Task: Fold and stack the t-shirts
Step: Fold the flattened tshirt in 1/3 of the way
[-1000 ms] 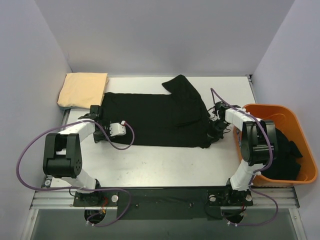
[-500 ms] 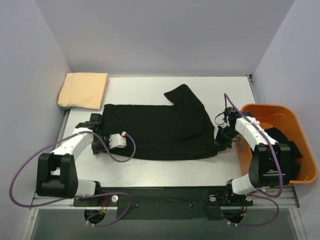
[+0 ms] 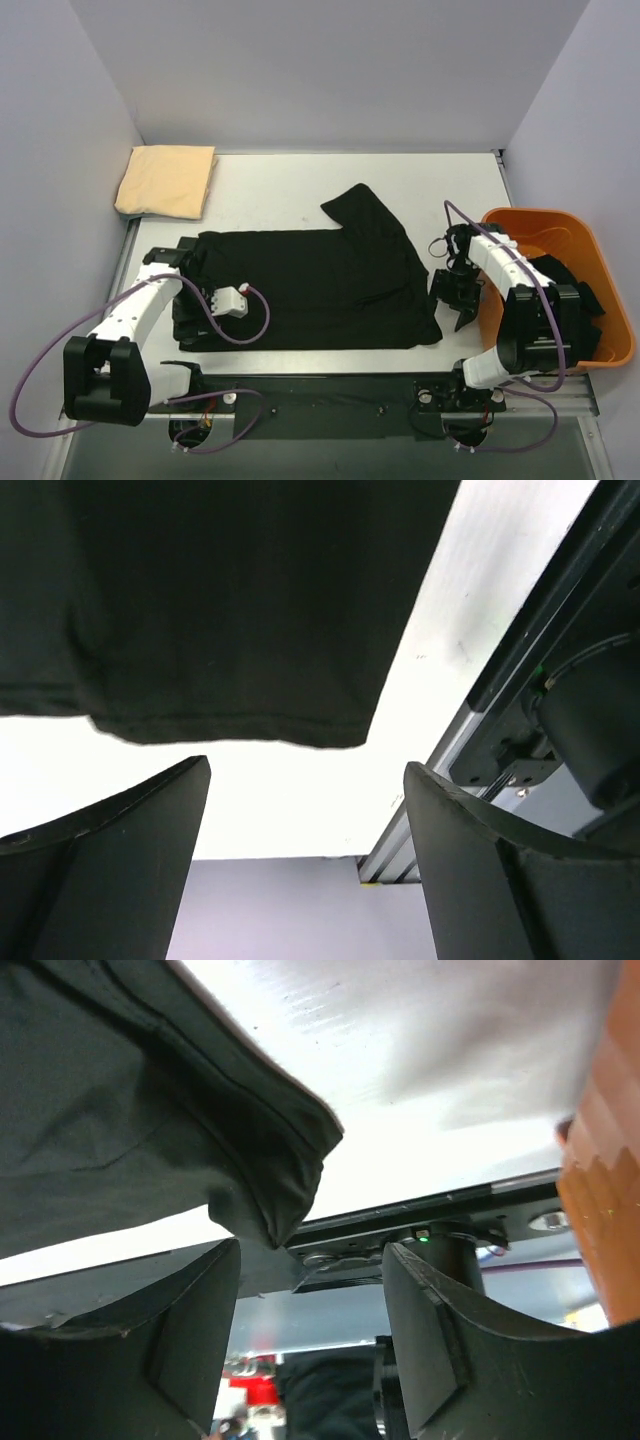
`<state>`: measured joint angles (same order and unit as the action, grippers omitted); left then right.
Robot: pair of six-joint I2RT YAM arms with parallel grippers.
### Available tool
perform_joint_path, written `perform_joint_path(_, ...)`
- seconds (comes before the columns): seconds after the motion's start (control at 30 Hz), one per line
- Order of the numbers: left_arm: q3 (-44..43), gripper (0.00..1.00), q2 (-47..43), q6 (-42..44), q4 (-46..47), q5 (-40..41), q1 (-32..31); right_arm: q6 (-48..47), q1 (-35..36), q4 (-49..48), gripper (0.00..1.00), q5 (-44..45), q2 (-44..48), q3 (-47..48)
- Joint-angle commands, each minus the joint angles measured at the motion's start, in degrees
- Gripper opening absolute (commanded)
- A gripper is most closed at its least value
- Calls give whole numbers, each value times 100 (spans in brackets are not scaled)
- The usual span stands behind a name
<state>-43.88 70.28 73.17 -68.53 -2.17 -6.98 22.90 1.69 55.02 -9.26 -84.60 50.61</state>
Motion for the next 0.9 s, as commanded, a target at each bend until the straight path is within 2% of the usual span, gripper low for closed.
perform_joint_path(0.0, -797, 89, 20, 111, -749, -117, 56, 48, 673, 834, 55, 582, 338, 869)
perform_joint_path(0.07, -1034, 89, 82, -273, -400, -99, 109, 171, 1148, 607, 54, 409, 330, 1186)
perform_joint_path(0.1, -1148, 90, 108, -451, 116, -82, 109, 319, 1219, 258, 52, 294, 295, 1258)
perform_joint_path(0.17, -1324, 90, 205, -1109, 749, -108, 101, 661, 1202, -357, 45, -84, 146, 1294)
perform_joint_path(0.3, -1703, 91, 372, -2313, 1219, -468, 74, 1076, 1175, -1116, 42, -199, -399, 1267)
perform_joint_path(0.43, -1738, 92, 372, -2684, 1404, -679, 39, 1191, 1202, -1600, 40, -647, -1092, 1293)
perform_joint_path(0.6, -1694, 93, 381, -2773, 1430, -600, 22, 1235, 1149, -1740, 38, -455, -1454, 1232)
perform_joint_path(0.67, -1720, 93, 372, -2773, 1422, -556, 30, 1191, 1105, -1767, 33, -402, -1525, 1241)
perform_joint_path(0.73, -1764, 93, 372, -2773, 1387, -556, 22, 1165, 1105, -1811, 14, -375, -1542, 1250)
perform_joint_path(0.8, -1791, 93, 381, -2782, 1369, -547, 22, 1191, 1123, -1829, 1, -436, -1568, 1267)
perform_joint_path(0.87, -1808, 93, 390, -2790, 1369, -521, 30, 1208, 1175, -1776, 0, -516, -1560, 1267)
